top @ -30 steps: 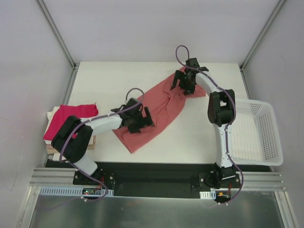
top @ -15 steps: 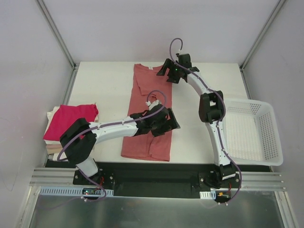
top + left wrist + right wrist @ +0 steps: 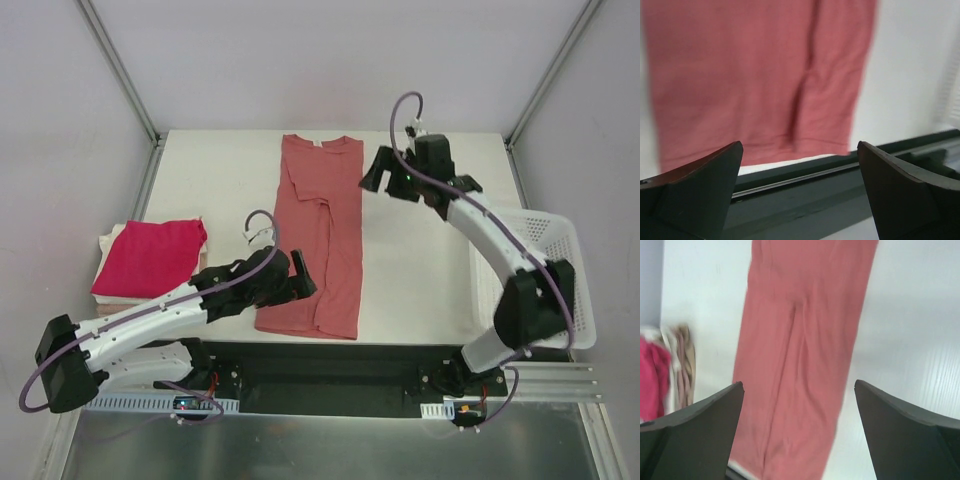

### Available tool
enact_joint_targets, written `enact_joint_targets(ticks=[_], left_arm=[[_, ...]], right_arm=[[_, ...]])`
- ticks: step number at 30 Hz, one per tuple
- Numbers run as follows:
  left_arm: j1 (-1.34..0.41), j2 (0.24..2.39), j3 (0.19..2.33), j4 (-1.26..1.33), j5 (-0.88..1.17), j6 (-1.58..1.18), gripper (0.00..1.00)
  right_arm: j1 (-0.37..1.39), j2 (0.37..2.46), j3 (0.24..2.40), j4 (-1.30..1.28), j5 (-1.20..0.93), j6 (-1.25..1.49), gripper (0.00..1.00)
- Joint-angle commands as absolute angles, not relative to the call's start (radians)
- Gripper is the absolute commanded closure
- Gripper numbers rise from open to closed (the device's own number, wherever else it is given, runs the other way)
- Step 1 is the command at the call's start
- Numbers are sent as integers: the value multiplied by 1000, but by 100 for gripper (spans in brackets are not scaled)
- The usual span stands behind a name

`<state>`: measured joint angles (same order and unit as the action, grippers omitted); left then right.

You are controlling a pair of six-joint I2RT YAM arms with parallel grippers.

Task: Fold and stack the t-shirts
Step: Fold the tshirt

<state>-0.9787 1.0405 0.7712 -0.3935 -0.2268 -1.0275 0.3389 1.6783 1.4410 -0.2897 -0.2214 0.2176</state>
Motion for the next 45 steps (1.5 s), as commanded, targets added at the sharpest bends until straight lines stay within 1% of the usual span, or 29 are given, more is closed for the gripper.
enact_joint_targets(ticks=[1,2,3,5,6,8,9,10,13,14,17,18,20,21,23,24,25,29,31,32,34,35,36,38,39,40,41,42,45], left_arm=[[-919,932,588,-630,-262,-1097,1],[-911,905,565,-630,-259,-1124,1],[-894,849,542,-634,-261,-1134,1],[-874,792,474,-634,-255,-1173,1],[-862,743,456,-627,-252,-1184,2],[-858,707,416,-615,-235,-1187,6],[-856,689,405,-604,-220,-1189,9],[-856,683,382,-562,-201,-1184,10],[-856,698,336,-480,-153,-1193,18],[-856,706,330,-473,-149,-1200,25],[-853,747,313,-460,-147,-1216,37],[-853,759,311,-460,-147,-1218,46],[-853,762,307,-460,-150,-1223,53],[-853,764,302,-460,-153,-1229,58],[-854,764,298,-460,-167,-1218,59],[-854,761,298,-460,-170,-1213,60],[-853,764,298,-459,-175,-1215,67],[-853,787,308,-459,-170,-1203,76],[-853,792,310,-456,-164,-1204,81],[-853,792,308,-454,-160,-1203,85],[-854,792,307,-445,-155,-1206,89],[-854,788,307,-442,-153,-1206,94],[-853,784,307,-440,-150,-1206,98],[-854,776,307,-436,-144,-1207,100],[-853,775,307,-433,-132,-1209,100],[-853,770,307,-431,-126,-1207,100],[-854,764,305,-426,-118,-1207,100],[-854,759,299,-426,-107,-1212,100],[-865,741,284,-422,-78,-1230,100]], right_arm=[[460,1383,1047,-302,-153,251,3],[486,1293,934,-313,-147,268,3],[518,1252,872,-337,-131,296,3],[629,1156,786,-345,-85,359,3],[714,1134,719,-363,-68,380,3],[799,1088,681,-417,-20,443,3],[878,1077,657,-431,-6,469,3],[914,1066,643,-440,55,495,3],[1014,1046,611,-448,90,593,3],[1031,1057,604,-430,94,615,3],[1089,1132,598,-379,84,679,1],[1116,1156,603,-370,78,695,4],[1146,1233,640,-364,80,701,6],[1172,1259,655,-371,103,710,9],[1196,1336,710,-402,133,712,12],[1206,1357,728,-409,155,710,17],[1206,1396,741,-416,163,710,20],[1207,1440,782,-414,178,701,29],[1207,1457,785,-413,181,698,36],[1207,1460,788,-413,183,696,40],[1206,1473,785,-417,192,696,52],[1207,1477,785,-420,199,695,58],[1207,1479,784,-420,212,695,68],[1209,1488,787,-434,230,695,78],[1207,1491,790,-440,242,689,86],[1209,1491,793,-452,244,684,91],[1215,1486,793,-457,247,681,94],[1219,1482,793,-459,242,675,99],[1261,1439,790,-509,267,699,99]])
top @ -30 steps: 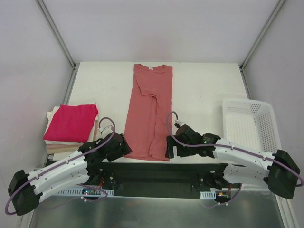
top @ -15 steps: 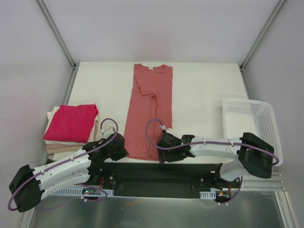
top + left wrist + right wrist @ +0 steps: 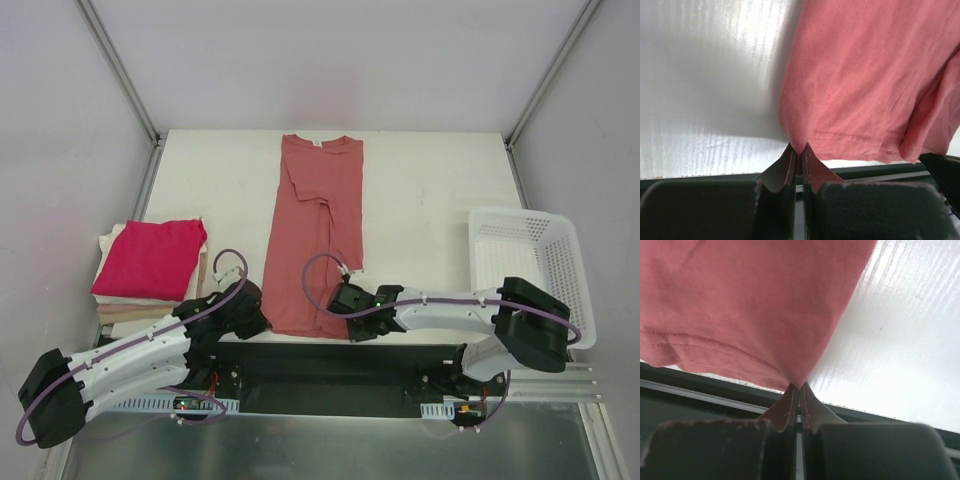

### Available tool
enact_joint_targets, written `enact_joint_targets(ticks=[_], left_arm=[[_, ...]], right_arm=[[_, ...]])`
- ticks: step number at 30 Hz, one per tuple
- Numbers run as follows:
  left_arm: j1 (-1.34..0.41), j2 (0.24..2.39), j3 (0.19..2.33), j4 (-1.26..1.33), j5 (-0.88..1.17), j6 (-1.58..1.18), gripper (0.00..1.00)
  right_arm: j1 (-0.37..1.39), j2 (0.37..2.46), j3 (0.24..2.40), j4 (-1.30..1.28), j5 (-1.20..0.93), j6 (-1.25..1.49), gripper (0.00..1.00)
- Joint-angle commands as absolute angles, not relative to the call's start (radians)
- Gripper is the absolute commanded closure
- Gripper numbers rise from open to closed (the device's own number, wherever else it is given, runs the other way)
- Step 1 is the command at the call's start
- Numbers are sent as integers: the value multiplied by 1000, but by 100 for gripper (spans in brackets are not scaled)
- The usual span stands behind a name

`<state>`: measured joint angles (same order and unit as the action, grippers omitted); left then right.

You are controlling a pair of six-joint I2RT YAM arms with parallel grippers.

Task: Fold and stack the t-shirts
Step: Fold the tshirt

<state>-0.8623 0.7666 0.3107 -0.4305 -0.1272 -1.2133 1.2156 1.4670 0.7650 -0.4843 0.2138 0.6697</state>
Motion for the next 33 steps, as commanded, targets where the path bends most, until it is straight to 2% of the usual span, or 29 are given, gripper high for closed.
enact_joint_targets(ticks=[1,7,15,23,33], left_arm=[[-870,735,279,-422,-60,-1236,100],[-911,701,314,-422,-81,-1240,100],[-885,816,509,-422,-271,-1102,100],[-660,1077,751,-307,-196,-891,100],[-470,1413,1049,-241,-45,-716,100]], right_arm=[[1276,1415,787,-556,278,709,99],[1292,1391,802,-595,319,683,99],[1157,1399,968,-621,373,494,99],[944,1453,1138,-581,336,295,100],[723,1656,1394,-572,195,126,99]])
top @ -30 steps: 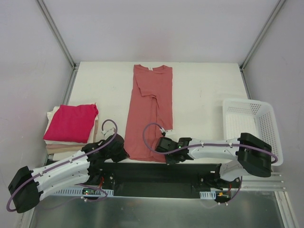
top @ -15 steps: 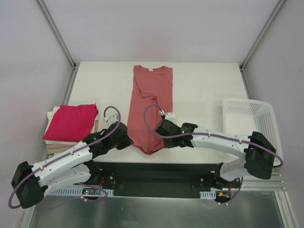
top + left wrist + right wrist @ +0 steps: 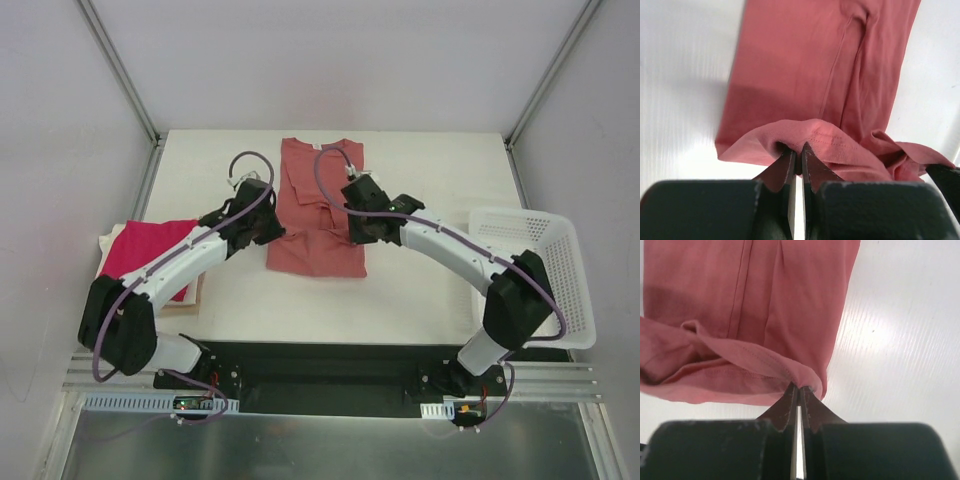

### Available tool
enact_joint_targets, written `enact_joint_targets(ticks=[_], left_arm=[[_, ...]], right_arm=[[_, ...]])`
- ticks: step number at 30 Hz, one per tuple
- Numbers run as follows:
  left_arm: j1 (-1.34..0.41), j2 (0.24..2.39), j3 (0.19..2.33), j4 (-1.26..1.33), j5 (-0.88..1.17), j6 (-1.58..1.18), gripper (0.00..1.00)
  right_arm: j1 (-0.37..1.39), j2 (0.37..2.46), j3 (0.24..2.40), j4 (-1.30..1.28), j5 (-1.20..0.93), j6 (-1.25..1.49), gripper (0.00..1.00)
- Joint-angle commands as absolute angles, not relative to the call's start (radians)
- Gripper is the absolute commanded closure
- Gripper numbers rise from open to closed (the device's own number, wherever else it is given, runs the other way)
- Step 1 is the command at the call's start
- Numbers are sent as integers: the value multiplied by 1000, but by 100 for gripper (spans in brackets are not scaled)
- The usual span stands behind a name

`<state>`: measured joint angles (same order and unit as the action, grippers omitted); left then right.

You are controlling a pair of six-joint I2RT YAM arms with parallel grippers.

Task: Fold and stack the t-shirts
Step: Fold the tshirt

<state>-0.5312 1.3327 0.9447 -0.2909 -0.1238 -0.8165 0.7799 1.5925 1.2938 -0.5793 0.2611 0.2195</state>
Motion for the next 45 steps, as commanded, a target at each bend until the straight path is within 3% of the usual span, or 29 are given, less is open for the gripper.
enact_joint_targets(ticks=[1,17,21,24,27,28,29,35,41,45], left_arm=[[-457,1457,1071,-236,-28,-707,100],[-325,1810,1331,-215,140,-638,100],[-304,1870,1364,-215,156,-632,92],[-288,1885,1374,-215,170,-630,72],[-284,1875,1378,-215,192,-618,33],[-284,1868,1374,-215,198,-614,11],[-284,1859,1371,-215,215,-611,1],[-285,1738,1281,-212,259,-620,1],[-291,1553,1060,-198,250,-656,1],[-295,1431,893,-186,241,-687,1]], right_arm=[[697,1672,1411,-574,187,111,99],[514,1994,1704,-554,8,22,99],[491,2048,1738,-548,-34,18,97],[477,2080,1758,-555,-60,28,86],[466,2079,1761,-566,-75,34,66],[465,2071,1758,-569,-78,32,53],[465,2053,1747,-569,-81,31,47],[466,1924,1646,-560,-120,47,1],[494,1792,1479,-511,-155,66,3],[525,1801,1476,-489,-212,87,3]])
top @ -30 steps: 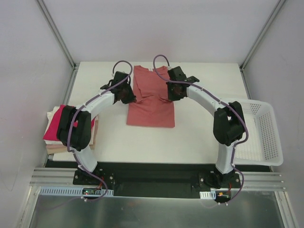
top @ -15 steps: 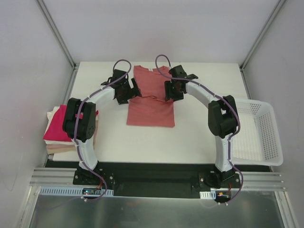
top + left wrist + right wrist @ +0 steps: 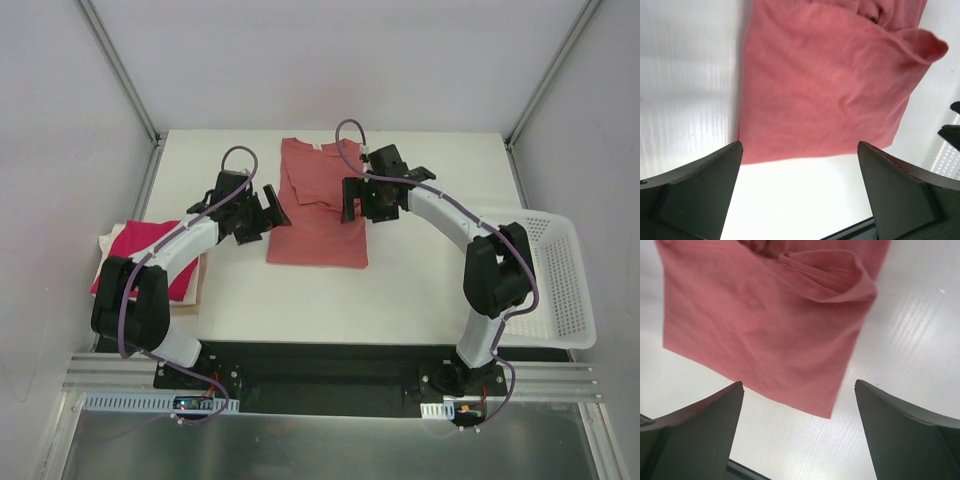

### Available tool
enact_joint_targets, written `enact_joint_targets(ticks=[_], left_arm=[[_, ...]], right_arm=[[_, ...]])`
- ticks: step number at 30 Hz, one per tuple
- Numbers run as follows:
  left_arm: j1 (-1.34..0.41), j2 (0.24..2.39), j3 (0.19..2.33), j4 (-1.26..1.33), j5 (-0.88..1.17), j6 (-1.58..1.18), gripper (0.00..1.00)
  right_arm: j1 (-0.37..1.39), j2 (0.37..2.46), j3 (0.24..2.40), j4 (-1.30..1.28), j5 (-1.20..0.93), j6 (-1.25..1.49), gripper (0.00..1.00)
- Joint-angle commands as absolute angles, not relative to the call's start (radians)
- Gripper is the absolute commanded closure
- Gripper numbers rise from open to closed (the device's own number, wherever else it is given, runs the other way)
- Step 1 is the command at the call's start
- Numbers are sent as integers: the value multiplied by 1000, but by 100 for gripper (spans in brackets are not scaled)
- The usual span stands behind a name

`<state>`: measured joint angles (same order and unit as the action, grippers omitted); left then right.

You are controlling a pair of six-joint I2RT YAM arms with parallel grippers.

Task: Fold and stack the t-shirts
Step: Fold the tshirt

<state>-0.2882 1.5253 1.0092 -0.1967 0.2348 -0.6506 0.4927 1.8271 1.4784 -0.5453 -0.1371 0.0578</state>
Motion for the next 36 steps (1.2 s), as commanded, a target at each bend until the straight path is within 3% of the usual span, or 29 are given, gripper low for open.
enact_joint_targets(ticks=[1,7,15,23,27,29,36], left_arm=[[-293,1411,870,-184,230,-698,1],[-293,1313,766,-178,226,-707,1],[-291,1309,742,-179,221,-700,1],[-291,1302,721,-175,238,-709,1],[-291,1310,715,-170,224,-719,1],[-291,1316,698,-161,201,-736,3],[-290,1374,695,-115,143,-753,23]], right_arm=[[528,1822,1488,-477,-227,90,3],[525,2007,1630,-454,-207,100,3],[462,2313,2031,-543,-146,94,3],[426,2175,2074,-554,-184,8,3],[428,1925,1848,-505,-140,18,3],[428,1768,1621,-473,-141,50,3],[428,1407,964,-197,-299,233,3]])
